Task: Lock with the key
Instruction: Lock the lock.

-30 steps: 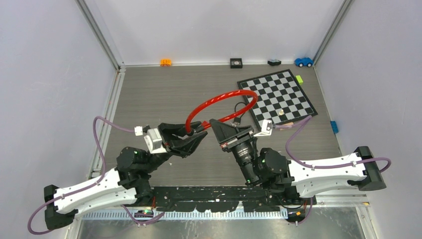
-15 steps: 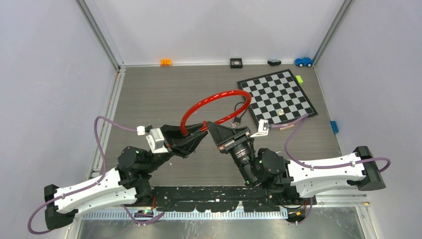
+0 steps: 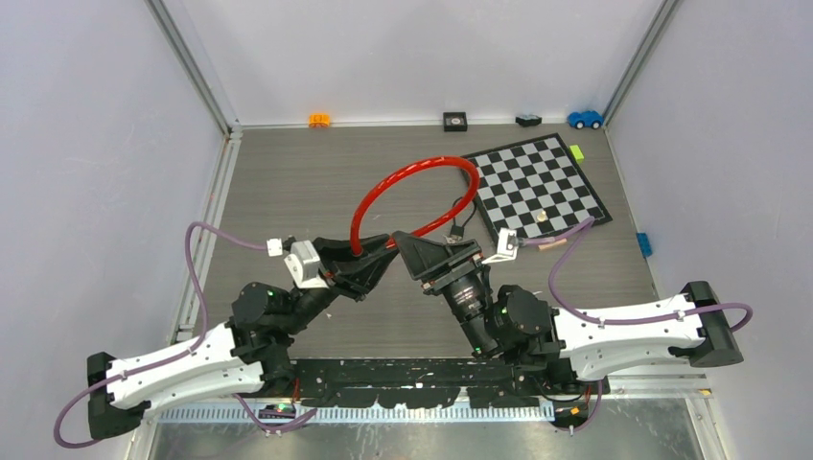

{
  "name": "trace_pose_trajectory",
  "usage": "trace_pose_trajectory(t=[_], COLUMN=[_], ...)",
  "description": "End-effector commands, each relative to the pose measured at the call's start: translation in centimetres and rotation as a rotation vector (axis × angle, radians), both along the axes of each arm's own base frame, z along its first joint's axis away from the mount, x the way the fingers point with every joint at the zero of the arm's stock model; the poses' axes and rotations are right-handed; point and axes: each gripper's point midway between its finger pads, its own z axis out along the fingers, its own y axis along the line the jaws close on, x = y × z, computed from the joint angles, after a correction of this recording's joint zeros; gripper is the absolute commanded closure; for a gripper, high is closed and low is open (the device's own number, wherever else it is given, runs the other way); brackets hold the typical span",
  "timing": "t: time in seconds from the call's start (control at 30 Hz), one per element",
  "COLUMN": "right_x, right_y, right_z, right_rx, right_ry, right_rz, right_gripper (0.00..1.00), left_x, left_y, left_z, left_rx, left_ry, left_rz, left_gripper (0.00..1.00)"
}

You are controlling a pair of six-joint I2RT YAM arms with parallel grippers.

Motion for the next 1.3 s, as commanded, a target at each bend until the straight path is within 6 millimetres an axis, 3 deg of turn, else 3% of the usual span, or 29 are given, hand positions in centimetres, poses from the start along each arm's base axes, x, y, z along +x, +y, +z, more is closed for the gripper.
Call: trace_pose_trajectory(t=[0.0,0.27,0.63,0.83,0.93,1.03,1.27], right_x=[-0.1,-0.1,-0.1,1.1,1.3,0.7,-2.8], right_y=[-1.6,-2.9,-2.7,-4.0,-4.1,-3.4,-1.3], right_z=[2.3,0.9,-1.3,-3.0,-2.7,-1.8,0.6], right_rx=[0.042,-0.069,-0.12,-0.059,-0.086,-0.169,-0.434], right_ry=[-0.037,-0.075,-0.061,0.042,0.027,-0.074,-0.554], right_rz=[-0.01,-0.017,-0.008,-0.101,-0.112,-0.069,0.08], right_gripper=[0.29,0.23,0.22,0.22,0.23,0.23,0.23], left_x=[0.6,1.2,1.3,0.5,0.2,0.0,-0.8], left_y=[1.9,4.2,5.3,5.4,5.9,7.2,8.8], left_z=[2.0,3.1,4.9,5.7,6.1,7.0,10.0], left_rx=[-0.098,-0.195,-0.277,-0.318,-0.361,-0.452,-0.58], left_ry=[0.006,0.022,0.024,0.003,-0.001,0.01,0.012], left_rz=[0.06,0.132,0.151,0.106,0.091,0.093,0.046], left_gripper=[1.0,1.0,1.0,1.0,1.0,1.0,1.0])
